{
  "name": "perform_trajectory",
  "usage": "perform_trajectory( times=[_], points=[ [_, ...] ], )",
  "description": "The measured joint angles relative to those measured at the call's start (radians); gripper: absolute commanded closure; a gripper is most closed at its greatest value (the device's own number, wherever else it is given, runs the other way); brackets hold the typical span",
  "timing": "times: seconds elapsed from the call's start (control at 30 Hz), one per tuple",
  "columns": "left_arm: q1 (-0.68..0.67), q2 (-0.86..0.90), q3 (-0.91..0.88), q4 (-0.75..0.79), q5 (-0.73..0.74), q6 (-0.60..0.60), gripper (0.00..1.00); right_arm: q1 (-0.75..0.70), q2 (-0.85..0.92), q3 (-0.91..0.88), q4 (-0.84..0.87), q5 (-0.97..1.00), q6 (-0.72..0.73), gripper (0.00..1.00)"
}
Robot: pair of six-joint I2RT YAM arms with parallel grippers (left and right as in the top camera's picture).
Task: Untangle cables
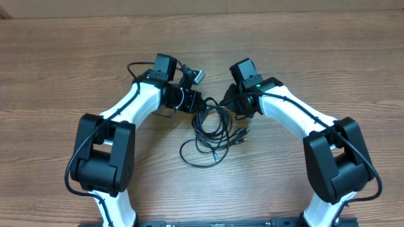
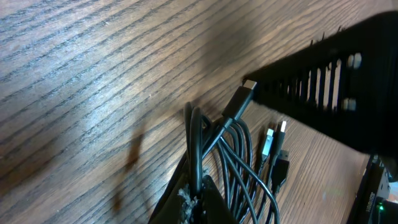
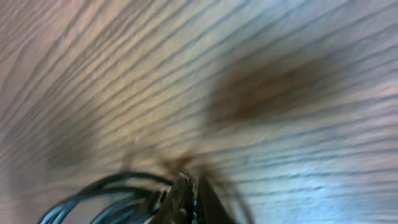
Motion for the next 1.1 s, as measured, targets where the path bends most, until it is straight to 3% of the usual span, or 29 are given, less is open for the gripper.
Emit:
perform_trajectory(
  times=[0.3,0.73,1.1],
  points=[
    [0.0,0.0,0.0,0.0,0.0,0.0,0.96,0.0,0.0,0.0,0.05,0.09,0.01,0.96],
    [0.0,0.0,0.0,0.0,0.0,0.0,0.96,0.016,0.0,0.0,0.035,-0.049,0.003,0.96],
    [0.0,0.0,0.0,0.0,0.0,0.0,0.96,0.121,0.0,0.0,0.023,-0.087,-0.033,0.96]
  ],
)
